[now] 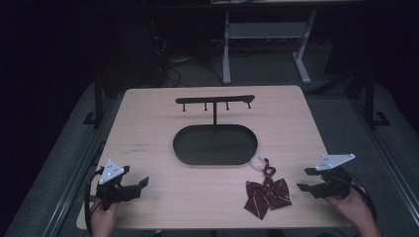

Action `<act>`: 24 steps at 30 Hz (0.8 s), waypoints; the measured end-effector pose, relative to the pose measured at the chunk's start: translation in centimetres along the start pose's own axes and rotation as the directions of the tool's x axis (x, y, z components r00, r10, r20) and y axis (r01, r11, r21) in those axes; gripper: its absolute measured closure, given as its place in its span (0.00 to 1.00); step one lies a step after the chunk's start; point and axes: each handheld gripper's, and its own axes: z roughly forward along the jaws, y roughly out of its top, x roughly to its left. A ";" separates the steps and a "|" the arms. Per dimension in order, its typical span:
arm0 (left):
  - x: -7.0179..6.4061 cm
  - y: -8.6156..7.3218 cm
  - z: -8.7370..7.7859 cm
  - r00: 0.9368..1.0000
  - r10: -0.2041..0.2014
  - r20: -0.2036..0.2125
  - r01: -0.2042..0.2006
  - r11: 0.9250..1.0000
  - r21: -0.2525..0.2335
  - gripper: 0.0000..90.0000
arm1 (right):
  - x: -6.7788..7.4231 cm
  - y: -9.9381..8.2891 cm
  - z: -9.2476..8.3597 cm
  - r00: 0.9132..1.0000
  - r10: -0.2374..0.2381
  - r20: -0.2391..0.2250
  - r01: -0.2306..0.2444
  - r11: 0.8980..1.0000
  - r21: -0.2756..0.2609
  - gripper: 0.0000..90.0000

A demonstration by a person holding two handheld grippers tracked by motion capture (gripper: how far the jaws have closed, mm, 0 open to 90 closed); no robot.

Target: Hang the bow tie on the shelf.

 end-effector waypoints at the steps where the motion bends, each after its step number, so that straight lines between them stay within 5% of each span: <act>1: 0.0 0.0 0.0 1.000 0.000 0.001 0.000 1.000 0.001 0.18 | 0.1 0.2 0.0 1.000 -0.003 -0.002 0.003 1.000 0.002 0.37; 10: -0.2 -0.1 -0.3 1.000 0.000 0.002 0.000 1.000 -0.004 0.18 | 0.9 1.7 0.5 0.998 -0.056 -0.022 0.057 0.998 0.025 0.37; 24: -0.1 -0.2 -0.4 1.000 0.003 -0.003 -0.003 1.000 -0.006 0.18 | 2.0 4.7 0.5 0.996 -0.070 -0.055 0.072 0.997 0.038 0.36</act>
